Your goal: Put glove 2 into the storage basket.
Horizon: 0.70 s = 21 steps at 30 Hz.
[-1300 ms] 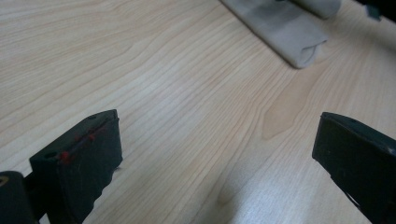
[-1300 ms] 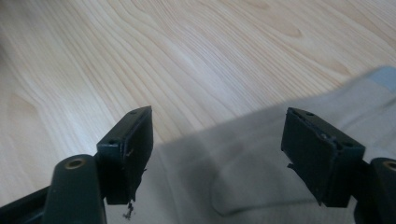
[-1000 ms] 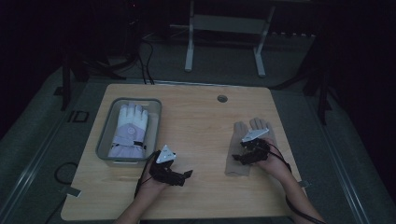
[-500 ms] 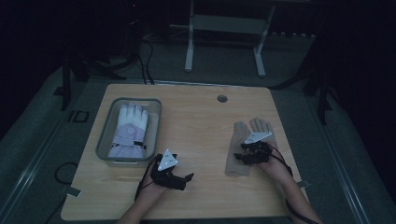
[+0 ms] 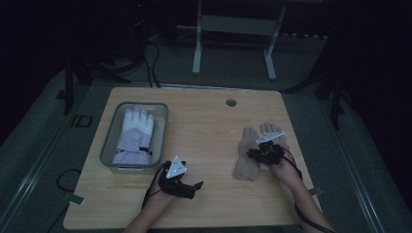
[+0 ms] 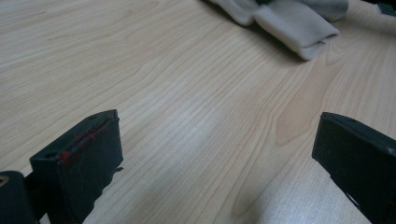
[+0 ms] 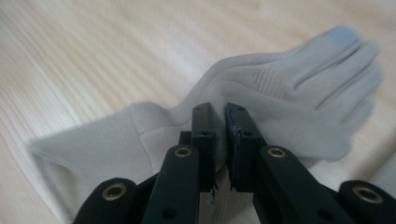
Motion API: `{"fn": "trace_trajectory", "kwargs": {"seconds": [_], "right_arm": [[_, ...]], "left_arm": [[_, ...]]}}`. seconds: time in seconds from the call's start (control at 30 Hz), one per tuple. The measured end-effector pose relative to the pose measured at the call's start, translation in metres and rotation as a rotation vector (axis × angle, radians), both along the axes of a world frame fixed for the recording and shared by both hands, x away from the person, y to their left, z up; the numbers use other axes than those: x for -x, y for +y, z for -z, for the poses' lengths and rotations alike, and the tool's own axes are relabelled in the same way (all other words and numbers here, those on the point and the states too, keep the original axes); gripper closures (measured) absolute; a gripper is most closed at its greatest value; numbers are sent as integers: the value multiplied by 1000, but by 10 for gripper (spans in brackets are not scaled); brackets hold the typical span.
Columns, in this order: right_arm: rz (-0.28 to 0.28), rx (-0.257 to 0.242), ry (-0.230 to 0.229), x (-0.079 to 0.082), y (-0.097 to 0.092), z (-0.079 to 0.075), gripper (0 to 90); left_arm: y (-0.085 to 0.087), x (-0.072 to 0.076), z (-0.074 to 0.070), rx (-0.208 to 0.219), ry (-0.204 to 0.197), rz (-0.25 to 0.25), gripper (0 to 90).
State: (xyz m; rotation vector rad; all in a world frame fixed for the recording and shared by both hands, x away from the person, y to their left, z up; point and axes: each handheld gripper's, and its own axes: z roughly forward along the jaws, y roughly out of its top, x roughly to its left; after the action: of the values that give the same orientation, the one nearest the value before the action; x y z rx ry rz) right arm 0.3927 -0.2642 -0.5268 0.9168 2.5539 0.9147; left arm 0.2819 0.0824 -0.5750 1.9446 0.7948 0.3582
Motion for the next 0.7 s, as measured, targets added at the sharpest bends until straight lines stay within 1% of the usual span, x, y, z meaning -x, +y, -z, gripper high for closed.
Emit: {"fn": "trace_trajectory", "kwargs": {"seconds": [0.07, 0.1, 0.17, 0.27, 0.33, 0.37, 0.43, 0.47, 0.5, 0.53, 0.57, 0.6, 0.7], "right_arm": [[1, -17, -28, -3, 2, -11, 831], [-9, -29, -37, -5, 3, -17, 831], [-1, -47, -50, -8, 8, -29, 831], [-24, -49, -89, -11, 21, -45, 832], [-43, -50, -118, -11, 31, -54, 832], [-58, -57, -129, -11, 39, -59, 832], [-72, -69, -142, -10, 49, -64, 832], [-84, -67, -152, -10, 56, -64, 832], [-84, -67, -152, -10, 56, -64, 832], [-97, -66, -153, -9, 63, -64, 832], [-120, -62, -149, -8, 75, -59, 831], [-127, -55, -135, -8, 83, -54, 832], [-156, -39, -99, -9, 98, -37, 830]], "left_arm": [[0, 0, 0, 0, 2, 8, 18], [0, 0, 0, -2, 2, 6, 18], [0, 0, 0, 2, 1, 6, 18], [1, 0, -1, 4, -5, 1, 18], [3, 0, -1, 6, -8, -4, 18], [3, 0, -1, 8, -8, -3, 18], [4, 0, -2, 11, -6, -4, 18], [4, 1, -2, 15, -8, -4, 18], [4, 1, -2, 15, -8, -4, 18], [4, 1, -2, 12, -9, -4, 18], [5, 1, -2, 14, -11, -2, 18], [5, 1, -2, 16, -11, -3, 18], [6, 1, -2, 25, -8, -7, 18]]}}
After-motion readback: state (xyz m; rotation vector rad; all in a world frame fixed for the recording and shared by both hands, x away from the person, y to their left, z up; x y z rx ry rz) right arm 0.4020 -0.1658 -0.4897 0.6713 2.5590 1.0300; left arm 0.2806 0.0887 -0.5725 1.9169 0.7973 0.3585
